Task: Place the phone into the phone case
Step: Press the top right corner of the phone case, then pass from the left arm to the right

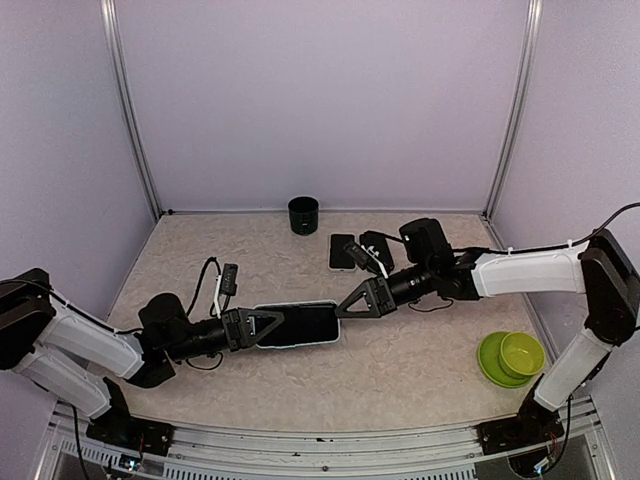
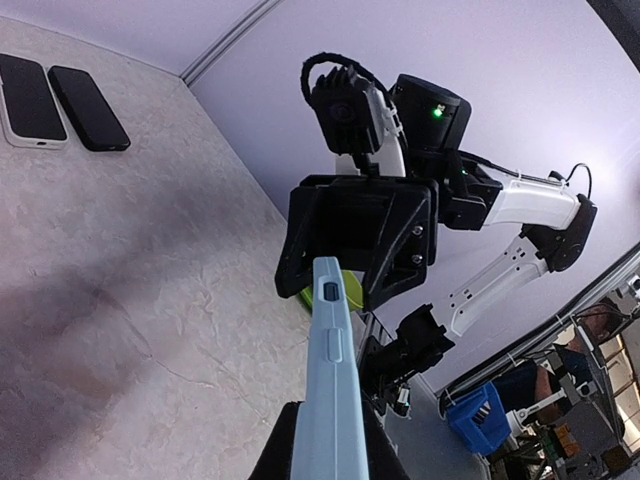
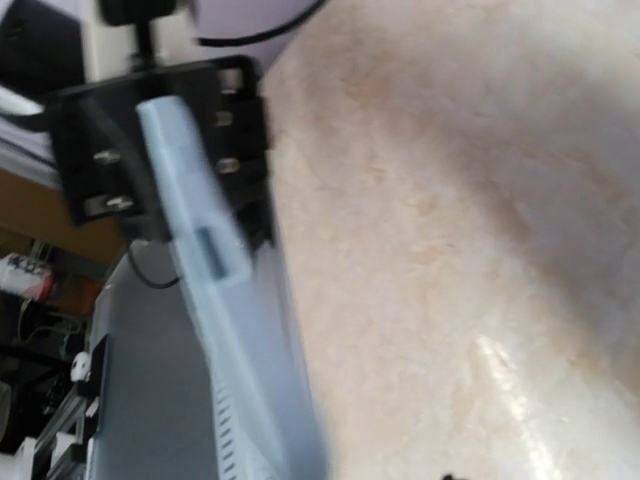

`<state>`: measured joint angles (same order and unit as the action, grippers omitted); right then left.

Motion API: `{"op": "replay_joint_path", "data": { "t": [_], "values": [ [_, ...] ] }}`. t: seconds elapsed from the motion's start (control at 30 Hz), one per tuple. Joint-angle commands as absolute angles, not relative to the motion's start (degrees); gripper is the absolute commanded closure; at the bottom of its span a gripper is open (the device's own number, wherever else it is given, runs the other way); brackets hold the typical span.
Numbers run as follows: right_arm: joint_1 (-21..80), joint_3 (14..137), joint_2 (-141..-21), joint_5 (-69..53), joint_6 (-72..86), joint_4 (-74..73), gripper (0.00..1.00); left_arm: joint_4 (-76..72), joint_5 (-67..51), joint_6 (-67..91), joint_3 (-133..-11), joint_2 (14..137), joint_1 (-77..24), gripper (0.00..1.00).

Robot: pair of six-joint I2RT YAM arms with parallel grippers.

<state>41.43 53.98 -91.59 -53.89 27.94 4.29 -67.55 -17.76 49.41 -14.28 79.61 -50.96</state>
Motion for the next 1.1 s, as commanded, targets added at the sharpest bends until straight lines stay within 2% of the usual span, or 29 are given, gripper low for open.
{"op": "replay_joint_path", "data": {
  "t": [0.0, 0.1, 0.17, 0.27, 0.37, 0.53, 0.67, 0.8, 0.9, 1.07],
  "values": [
    [40.88, 56.34, -93.71, -50.90, 28.56, 5.14, 0.50, -74.29, -18.92, 49.74, -14.77, 79.79, -51.65, 1.00],
    [40.93, 56.81, -94.25, -49.72, 28.40, 5.08, 0.52, -74.28, -18.54, 49.72, -14.55, 79.72, -51.77, 1.00],
    [40.89, 57.08, -94.67, -49.91, 28.22, 5.09, 0.58, -74.28, -18.27, 49.68, -14.42, 79.87, -51.85, 1.00],
    [40.96, 57.48, -95.61, -52.04, 27.91, 5.01, 0.81, -74.33, -17.64, 49.89, -14.28, 80.36, -51.85, 1.00],
    [40.43, 56.43, -95.34, -55.37, 27.21, 5.49, 0.94, -74.33, -17.72, 49.82, -14.24, 81.08, -51.84, 1.00],
    [38.47, 52.11, -93.46, -64.00, 28.45, 10.49, 0.99, -74.53, -18.19, 49.68, -13.98, 81.09, -51.81, 1.00],
    [37.10, 49.59, -91.11, -67.07, 29.35, 13.70, 0.98, -74.18, -18.19, 49.32, -13.97, 80.46, -51.77, 1.00],
    [36.17, 49.56, -89.40, -66.98, 28.62, 12.43, 0.90, -73.21, -18.36, 49.05, -14.51, 80.25, -51.77, 1.00],
    [36.25, 51.30, -87.52, -61.88, 23.19, 4.99, 0.69, -71.92, -18.45, 49.04, -15.12, 80.37, -51.77, 1.00],
    [37.94, 51.19, -80.39, -48.43, 13.30, -2.03, 0.48, -68.81, -19.00, 49.28, -16.63, 80.92, -51.85, 1.00]
  ]
}}
